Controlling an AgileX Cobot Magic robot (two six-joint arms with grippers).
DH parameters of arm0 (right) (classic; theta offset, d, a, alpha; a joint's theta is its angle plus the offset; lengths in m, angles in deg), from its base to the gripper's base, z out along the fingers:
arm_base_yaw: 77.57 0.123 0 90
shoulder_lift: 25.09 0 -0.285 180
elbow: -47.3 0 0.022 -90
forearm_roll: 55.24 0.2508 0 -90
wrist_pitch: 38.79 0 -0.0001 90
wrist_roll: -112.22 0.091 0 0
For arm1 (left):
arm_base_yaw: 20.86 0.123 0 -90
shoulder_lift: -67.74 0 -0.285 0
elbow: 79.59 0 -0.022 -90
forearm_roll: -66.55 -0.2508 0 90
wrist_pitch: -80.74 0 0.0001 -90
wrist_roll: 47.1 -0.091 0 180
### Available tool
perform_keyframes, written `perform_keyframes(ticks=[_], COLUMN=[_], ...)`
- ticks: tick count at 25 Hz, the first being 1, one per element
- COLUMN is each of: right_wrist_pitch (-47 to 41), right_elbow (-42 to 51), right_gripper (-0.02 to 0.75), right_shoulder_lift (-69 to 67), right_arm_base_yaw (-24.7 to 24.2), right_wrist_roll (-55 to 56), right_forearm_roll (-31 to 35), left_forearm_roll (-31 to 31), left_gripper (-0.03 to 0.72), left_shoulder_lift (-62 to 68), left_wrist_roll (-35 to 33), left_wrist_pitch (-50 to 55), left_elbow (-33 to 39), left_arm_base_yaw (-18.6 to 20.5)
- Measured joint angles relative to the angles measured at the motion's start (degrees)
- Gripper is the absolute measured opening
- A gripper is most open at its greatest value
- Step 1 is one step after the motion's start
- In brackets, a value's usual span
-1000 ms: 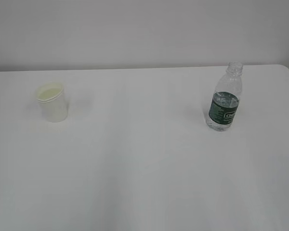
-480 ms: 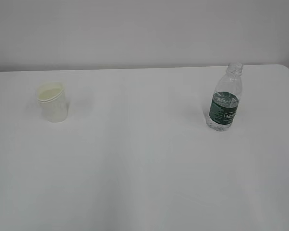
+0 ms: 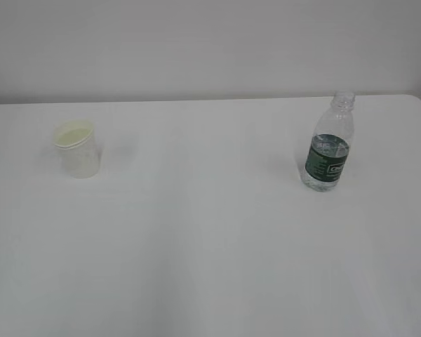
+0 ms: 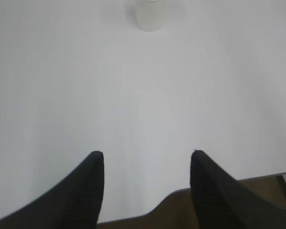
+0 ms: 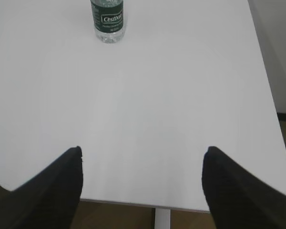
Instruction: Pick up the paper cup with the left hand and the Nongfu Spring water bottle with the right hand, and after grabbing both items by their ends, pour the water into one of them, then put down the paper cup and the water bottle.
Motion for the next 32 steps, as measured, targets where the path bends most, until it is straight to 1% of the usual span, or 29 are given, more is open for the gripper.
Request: perform_keyframes(ticks=[4, 10, 26, 28, 32], right_wrist_pitch=[-0.4, -0.5, -0.6, -0.6, -0.6], right_elbow=[0.3, 0.4, 0.6, 0.6, 0.6], right_gripper=[0.591, 0.591, 0.59, 0.59, 0.59], right_shoulder_lift=[3.9, 4.6, 4.6, 4.6, 4.6], right_arm_base_yaw=[0.0, 0.0, 0.0, 0.0, 0.0], right_wrist_roll=[-0.1, -0.4, -2.2, -2.3, -2.2], right_forearm_roll=[0.1, 0.1, 1.1, 1.1, 1.2], left_forearm_roll=[0.0, 0.0, 0.0, 0.0, 0.0], left_gripper=[0.407, 0.399, 0.398, 0.398, 0.398], left_shoulder_lift=[-0.4, -8.6, -8.6, -8.6, -8.6], left_wrist_roll=[0.0, 0.0, 0.0, 0.0, 0.0], left_wrist_pitch=[0.0, 0.1, 0.0, 0.0, 0.0], left_elbow=[0.0, 0.0, 0.2, 0.2, 0.2], left_arm_base_yaw=[0.0, 0.0, 0.1, 1.0, 4.2])
